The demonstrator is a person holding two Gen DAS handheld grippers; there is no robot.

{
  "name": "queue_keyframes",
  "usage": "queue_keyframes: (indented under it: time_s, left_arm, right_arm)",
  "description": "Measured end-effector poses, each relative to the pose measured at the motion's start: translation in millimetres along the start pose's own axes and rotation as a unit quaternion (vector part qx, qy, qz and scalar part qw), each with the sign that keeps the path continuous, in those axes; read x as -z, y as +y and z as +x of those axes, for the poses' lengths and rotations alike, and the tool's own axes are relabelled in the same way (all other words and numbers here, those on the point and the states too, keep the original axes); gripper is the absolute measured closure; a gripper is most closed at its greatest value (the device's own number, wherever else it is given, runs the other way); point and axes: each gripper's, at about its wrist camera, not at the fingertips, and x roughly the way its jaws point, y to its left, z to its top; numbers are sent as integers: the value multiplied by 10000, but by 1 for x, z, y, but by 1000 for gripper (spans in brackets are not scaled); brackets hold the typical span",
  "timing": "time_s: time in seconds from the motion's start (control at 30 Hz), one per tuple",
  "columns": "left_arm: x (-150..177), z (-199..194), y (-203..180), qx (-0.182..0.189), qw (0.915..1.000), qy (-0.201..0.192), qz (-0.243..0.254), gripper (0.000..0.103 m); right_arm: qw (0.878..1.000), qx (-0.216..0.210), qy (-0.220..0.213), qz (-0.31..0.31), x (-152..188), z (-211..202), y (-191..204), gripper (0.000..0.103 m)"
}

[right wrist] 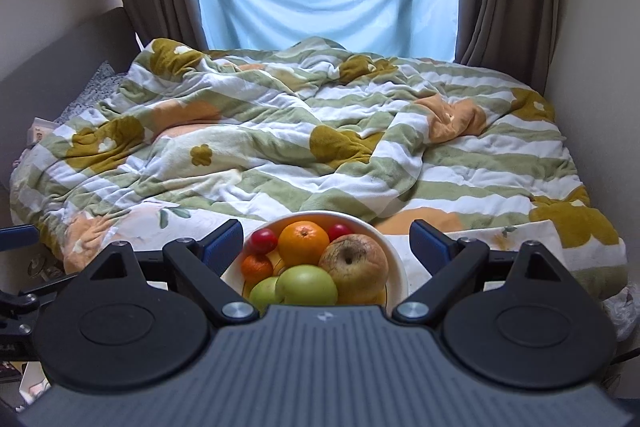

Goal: Organize fruits
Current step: 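Open both tools and withdraw them from the bowl, then grasp the brown kiwi with the left tool while the right tool grasps the tangerine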

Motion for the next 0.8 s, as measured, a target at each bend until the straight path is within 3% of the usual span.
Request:
queue_keyframes:
  time_s: [0.43, 0.63, 0.8]
  left_arm:
    - [47, -46, -4, -99, 9999, -88, -41, 4]
    - [69, -38, 11, 23, 10000, 75, 9, 4]
    - [79, -10, 25, 195, 9991, 312, 221, 4]
  right_arm:
    - [9996, -196, -116, 139, 50, -79, 12, 0]
    - [9996, -178, -27, 236, 75, -90, 24, 0]
    - [9993, -46, 115, 345, 101, -76, 36, 0]
